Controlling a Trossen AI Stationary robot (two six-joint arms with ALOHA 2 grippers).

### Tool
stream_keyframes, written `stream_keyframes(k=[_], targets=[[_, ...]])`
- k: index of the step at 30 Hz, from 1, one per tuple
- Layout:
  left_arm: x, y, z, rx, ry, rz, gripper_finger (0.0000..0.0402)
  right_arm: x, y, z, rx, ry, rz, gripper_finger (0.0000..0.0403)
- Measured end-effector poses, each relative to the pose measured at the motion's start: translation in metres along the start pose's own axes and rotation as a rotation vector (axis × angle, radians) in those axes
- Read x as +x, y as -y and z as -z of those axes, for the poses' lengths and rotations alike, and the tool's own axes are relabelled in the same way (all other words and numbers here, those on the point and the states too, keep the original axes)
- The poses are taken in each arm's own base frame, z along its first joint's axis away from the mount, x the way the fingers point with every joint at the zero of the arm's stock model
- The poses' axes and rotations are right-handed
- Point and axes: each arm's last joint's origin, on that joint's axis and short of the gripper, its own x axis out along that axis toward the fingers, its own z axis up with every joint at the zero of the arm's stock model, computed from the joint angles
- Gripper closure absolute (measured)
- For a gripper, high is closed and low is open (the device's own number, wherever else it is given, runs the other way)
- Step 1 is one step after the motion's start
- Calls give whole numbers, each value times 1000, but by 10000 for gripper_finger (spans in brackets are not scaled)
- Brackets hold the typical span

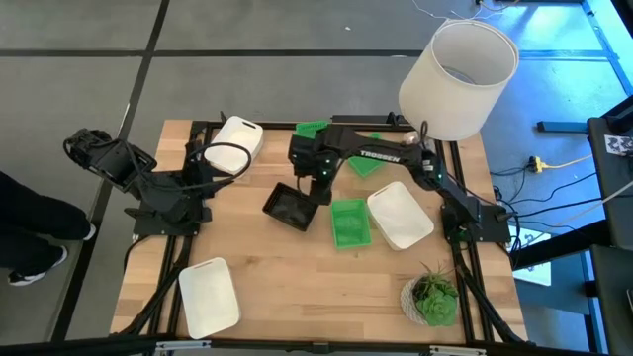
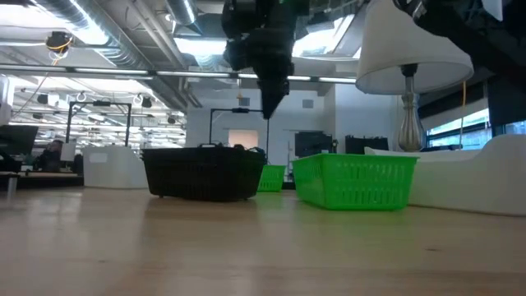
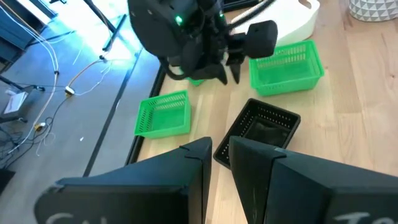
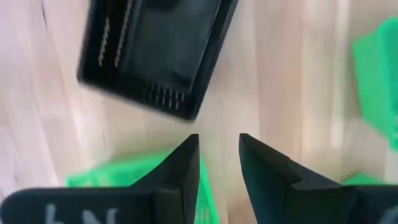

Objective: Stack baskets by color
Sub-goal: Stack the bottom green bin on the top left green bin

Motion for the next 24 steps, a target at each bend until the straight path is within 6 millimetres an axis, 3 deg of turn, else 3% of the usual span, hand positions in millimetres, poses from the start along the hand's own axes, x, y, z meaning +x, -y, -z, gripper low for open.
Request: stream_keyframes(k=[9, 16, 24], targets=[[0, 0, 0, -16, -4, 1, 351, 25, -7, 11, -123, -132, -65, 290], [0, 0, 1, -17, -6, 0, 351, 58, 0, 23, -106, -240, -80, 290], [0, 0, 1, -16, -6, 0, 351, 76, 2, 30, -106, -267, -136, 290]])
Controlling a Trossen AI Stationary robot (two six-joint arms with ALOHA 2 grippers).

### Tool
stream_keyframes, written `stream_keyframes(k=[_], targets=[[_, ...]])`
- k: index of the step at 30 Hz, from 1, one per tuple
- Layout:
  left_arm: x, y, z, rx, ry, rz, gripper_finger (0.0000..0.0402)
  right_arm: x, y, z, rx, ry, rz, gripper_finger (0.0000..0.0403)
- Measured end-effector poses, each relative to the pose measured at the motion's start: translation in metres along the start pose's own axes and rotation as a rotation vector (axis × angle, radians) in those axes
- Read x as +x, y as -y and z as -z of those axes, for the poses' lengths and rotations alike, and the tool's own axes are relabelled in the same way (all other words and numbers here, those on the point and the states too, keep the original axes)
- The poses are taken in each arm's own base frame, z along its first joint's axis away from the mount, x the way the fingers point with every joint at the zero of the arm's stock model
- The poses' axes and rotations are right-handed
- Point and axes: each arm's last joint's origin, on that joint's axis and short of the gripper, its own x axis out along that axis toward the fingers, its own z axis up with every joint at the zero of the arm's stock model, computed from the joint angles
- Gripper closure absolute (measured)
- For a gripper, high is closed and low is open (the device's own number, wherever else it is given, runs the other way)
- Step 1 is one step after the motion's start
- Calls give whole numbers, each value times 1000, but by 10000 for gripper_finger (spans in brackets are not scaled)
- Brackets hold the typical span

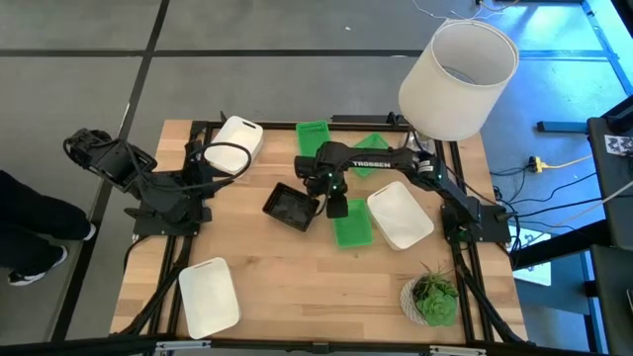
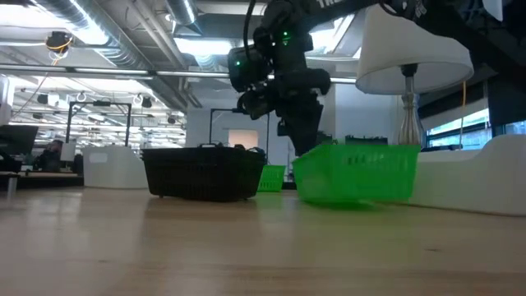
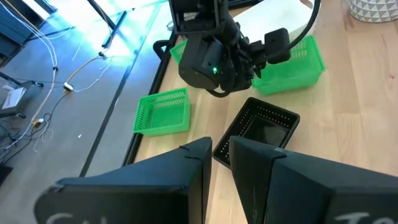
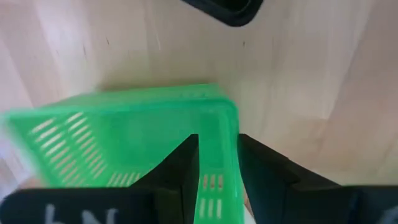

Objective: Stack baskets by color
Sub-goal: Stack the bottom green bin on the top left green bin

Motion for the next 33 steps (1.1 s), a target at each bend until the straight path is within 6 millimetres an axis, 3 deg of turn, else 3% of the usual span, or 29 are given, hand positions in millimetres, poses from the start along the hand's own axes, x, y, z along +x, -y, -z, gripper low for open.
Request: stream_keyframes(k=[12, 21, 33], targets=[[0, 0, 0, -2, 1, -4, 351, 10, 3, -2, -33, 10, 26, 290], [0, 0, 0, -24, 2, -4, 351, -2, 1, -5, -45, 43, 35, 290], [0, 0, 0, -56, 2, -2, 351, -2, 1, -4, -41, 36, 32, 290]])
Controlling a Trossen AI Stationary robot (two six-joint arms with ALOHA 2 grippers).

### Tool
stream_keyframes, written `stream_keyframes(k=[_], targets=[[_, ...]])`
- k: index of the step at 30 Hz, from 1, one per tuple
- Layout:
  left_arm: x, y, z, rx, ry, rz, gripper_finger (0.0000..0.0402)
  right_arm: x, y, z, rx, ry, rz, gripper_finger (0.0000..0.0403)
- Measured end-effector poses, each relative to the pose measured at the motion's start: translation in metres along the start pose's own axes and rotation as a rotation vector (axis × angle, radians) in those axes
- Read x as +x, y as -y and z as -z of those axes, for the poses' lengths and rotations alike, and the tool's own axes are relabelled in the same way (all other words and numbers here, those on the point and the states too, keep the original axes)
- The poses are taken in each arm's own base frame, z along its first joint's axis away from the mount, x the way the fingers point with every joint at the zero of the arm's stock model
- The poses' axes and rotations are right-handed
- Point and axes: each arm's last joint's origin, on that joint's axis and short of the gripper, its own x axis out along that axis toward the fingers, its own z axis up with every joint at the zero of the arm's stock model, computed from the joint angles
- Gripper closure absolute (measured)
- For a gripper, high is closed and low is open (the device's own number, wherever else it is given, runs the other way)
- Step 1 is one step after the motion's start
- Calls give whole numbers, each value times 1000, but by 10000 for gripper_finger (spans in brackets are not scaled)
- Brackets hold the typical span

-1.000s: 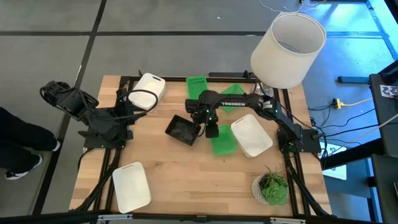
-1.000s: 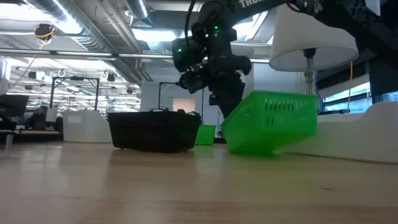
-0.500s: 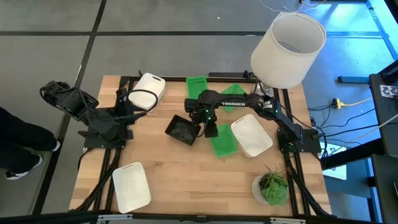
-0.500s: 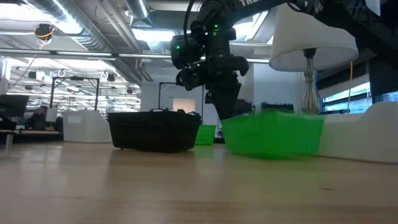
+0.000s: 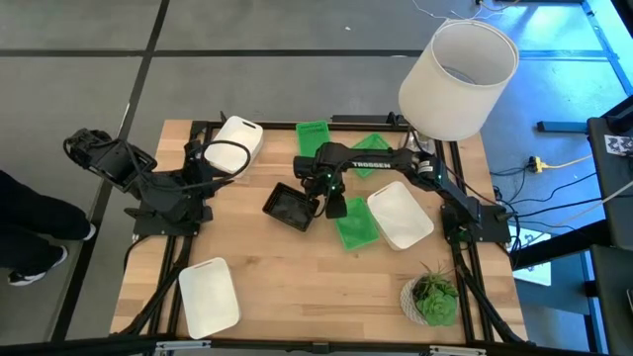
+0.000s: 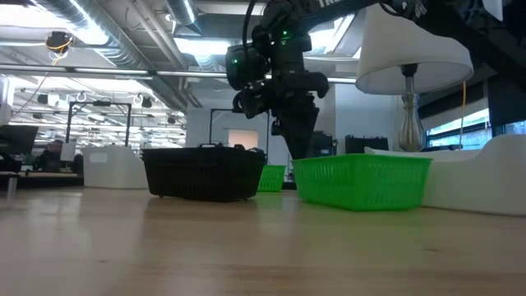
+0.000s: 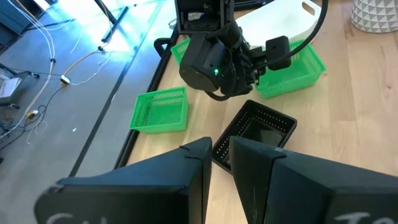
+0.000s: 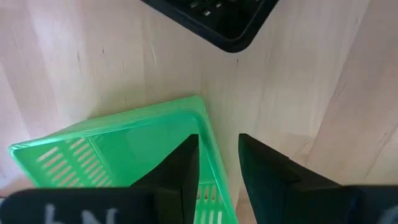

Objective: Stack baskets by color
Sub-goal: Stack the bottom green bin on the top left green bin

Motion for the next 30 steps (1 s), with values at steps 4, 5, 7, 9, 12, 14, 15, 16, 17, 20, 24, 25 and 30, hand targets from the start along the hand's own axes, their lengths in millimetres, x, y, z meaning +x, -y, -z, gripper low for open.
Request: stream_keyframes(k=[4, 5, 7, 9, 12, 14, 15, 16, 17, 20, 24, 25, 30], targets=[[0, 0, 0, 0, -1, 2, 351, 0, 0, 0, -1, 2, 0, 290], [0, 0, 0, -1, -1, 2, 351, 0, 0, 0, -1, 2, 1, 290], [0, 0, 0, 0, -1, 2, 351, 0, 0, 0, -2, 2, 0, 290], [0, 0, 0, 1, -1, 2, 351, 4, 1, 0, -3, -3, -1, 290], [0, 0, 0, 1, -1, 2, 351, 10, 1, 2, 0, -20, -9, 290], [0, 0, 0, 1, -1, 2, 351, 19, 2, 5, 2, -47, -27, 290], [0, 0, 0, 1, -1, 2, 351, 23, 2, 7, 4, -61, -34, 290], [0, 0, 0, 1, -1, 2, 351, 27, 2, 8, 5, -70, -37, 290], [0, 0, 0, 2, -1, 2, 351, 31, 2, 8, 2, -75, -39, 290], [0, 0, 0, 2, -1, 2, 351, 41, 3, 12, -6, -96, -45, 302], [0, 0, 0, 2, 0, -2, 351, 45, 4, 12, -5, -92, -44, 362], [0, 0, 0, 1, 1, -2, 351, 44, 4, 12, -2, -92, -43, 381], [0, 0, 0, 2, 0, -2, 351, 28, 2, 7, -49, -67, -36, 398]])
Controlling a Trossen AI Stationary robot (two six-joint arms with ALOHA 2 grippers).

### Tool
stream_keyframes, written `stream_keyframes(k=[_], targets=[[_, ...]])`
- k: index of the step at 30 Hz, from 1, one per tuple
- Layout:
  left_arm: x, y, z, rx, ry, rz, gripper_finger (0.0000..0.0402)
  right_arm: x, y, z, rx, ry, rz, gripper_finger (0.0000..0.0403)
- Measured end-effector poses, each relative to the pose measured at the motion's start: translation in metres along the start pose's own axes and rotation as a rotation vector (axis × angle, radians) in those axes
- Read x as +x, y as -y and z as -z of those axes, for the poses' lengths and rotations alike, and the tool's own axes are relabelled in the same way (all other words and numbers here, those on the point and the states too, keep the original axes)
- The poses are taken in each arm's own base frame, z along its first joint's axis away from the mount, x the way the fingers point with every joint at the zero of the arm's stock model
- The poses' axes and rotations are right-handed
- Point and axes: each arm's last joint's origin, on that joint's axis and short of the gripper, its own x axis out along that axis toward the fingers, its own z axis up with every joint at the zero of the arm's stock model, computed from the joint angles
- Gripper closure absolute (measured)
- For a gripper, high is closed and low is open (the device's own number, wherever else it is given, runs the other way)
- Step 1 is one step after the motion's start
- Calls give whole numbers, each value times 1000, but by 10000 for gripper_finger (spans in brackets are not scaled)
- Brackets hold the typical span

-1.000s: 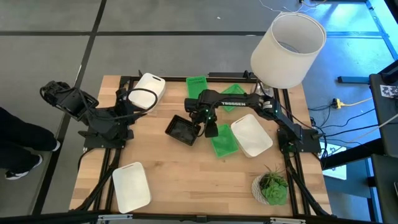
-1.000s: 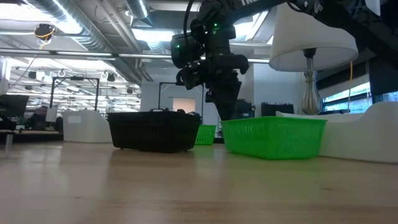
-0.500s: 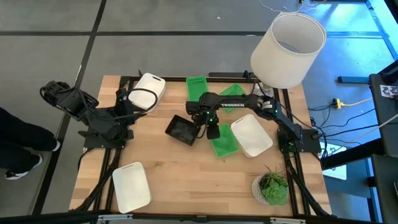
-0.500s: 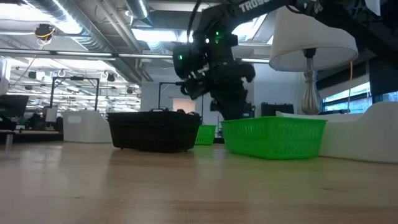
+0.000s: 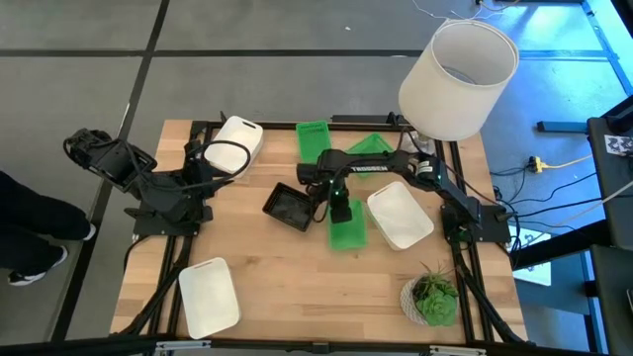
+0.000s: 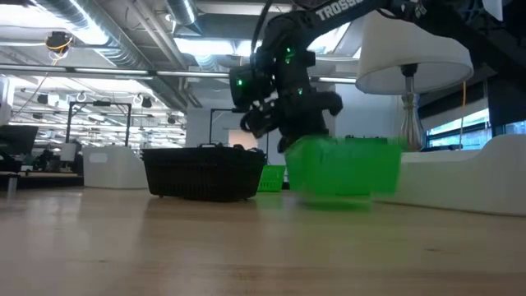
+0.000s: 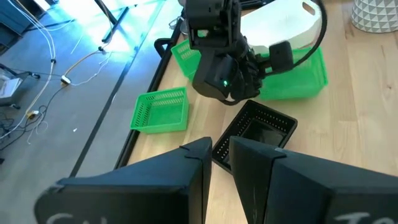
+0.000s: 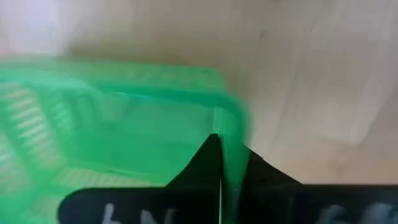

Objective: Stack baskets by color
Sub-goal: Stack the bottom green bin on the top left green bin

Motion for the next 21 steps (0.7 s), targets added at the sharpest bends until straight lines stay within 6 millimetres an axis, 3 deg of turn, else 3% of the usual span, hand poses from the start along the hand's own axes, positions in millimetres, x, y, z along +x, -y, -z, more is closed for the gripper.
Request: stream_keyframes(k=[6, 13, 21], targets=[[0, 0, 0, -2, 1, 0, 351, -50, 11, 8, -54, 8, 68, 400], [0, 0, -1, -7, 10, -13, 351, -118, 40, 15, -105, 186, 334, 401], [2, -4, -2, -20, 20, -91, 351, -151, 89, 19, -95, 451, 583, 402]])
